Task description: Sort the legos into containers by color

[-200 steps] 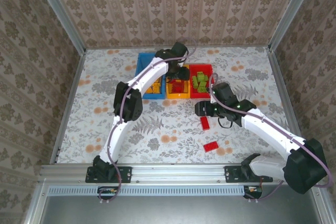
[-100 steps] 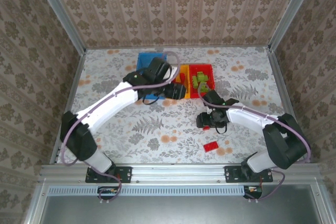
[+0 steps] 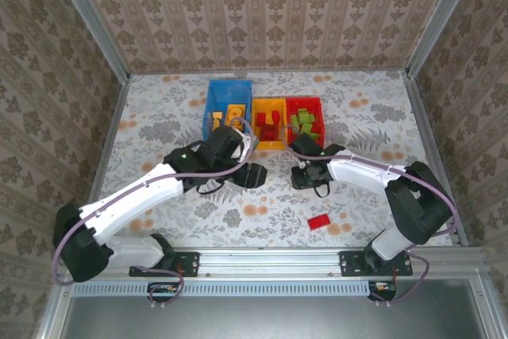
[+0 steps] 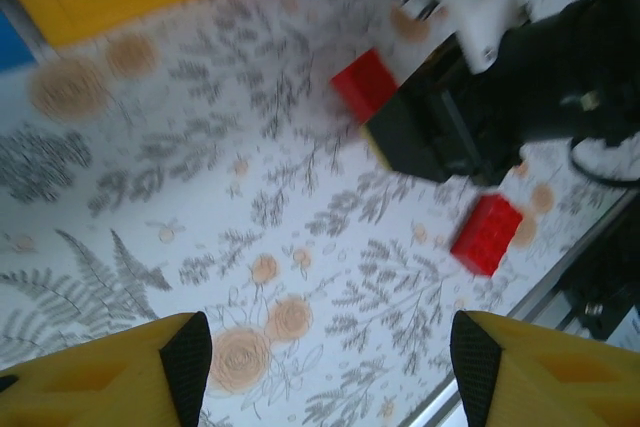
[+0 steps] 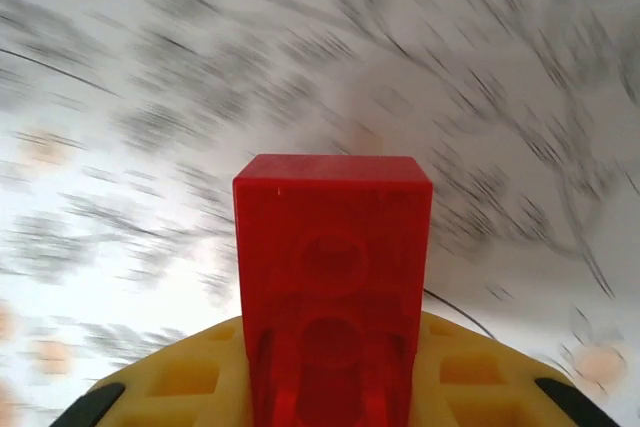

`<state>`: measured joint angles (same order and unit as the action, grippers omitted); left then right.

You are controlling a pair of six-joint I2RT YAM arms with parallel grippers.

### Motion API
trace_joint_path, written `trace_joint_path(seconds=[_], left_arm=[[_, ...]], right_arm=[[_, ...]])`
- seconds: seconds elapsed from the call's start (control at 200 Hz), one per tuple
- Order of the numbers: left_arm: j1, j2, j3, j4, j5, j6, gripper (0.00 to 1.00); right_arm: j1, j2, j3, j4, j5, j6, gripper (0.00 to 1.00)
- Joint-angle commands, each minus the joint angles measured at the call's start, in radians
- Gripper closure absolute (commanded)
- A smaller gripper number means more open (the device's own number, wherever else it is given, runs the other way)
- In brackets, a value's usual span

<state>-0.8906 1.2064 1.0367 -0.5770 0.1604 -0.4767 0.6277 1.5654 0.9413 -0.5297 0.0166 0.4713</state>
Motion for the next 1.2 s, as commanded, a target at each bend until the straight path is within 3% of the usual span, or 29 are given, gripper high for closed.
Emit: trace_joint_path(seconds=[0.0,0.135,0.415,0.665,0.88,1.195], left_arm=[[-0.003,-0.051,0.033,0.035,-0.152,-0.027,0.32],[0.003,0.001,0.106,0.032,-0.22,-0.003,0.32],[0.026,0.136,0.258,0.047,-0.236,0.028,0.31],[0.029,0.134,0.247,0.036,-0.216,0.044,0.31],[0.028,0.157,0.224,0.029,-0.161,0.052,0.31],[0.0,0.205,0.199,0.002,-0.054,0.171,0.3]], right_arm=[[0.032,0.05,0.185,-0.003,0.027,-0.038,0.75],[0.025,0.2,0.415,-0.04,0.04,-0.043,0.75],[-0.061,0.58,0.927,-0.214,0.09,0.007,0.73],[-0.099,0.765,1.166,-0.325,0.109,0.012,0.67],[-0.111,0.798,1.234,-0.319,0.074,-0.023,0.41],[-0.095,0.606,1.171,-0.284,0.085,-0.047,0.4]])
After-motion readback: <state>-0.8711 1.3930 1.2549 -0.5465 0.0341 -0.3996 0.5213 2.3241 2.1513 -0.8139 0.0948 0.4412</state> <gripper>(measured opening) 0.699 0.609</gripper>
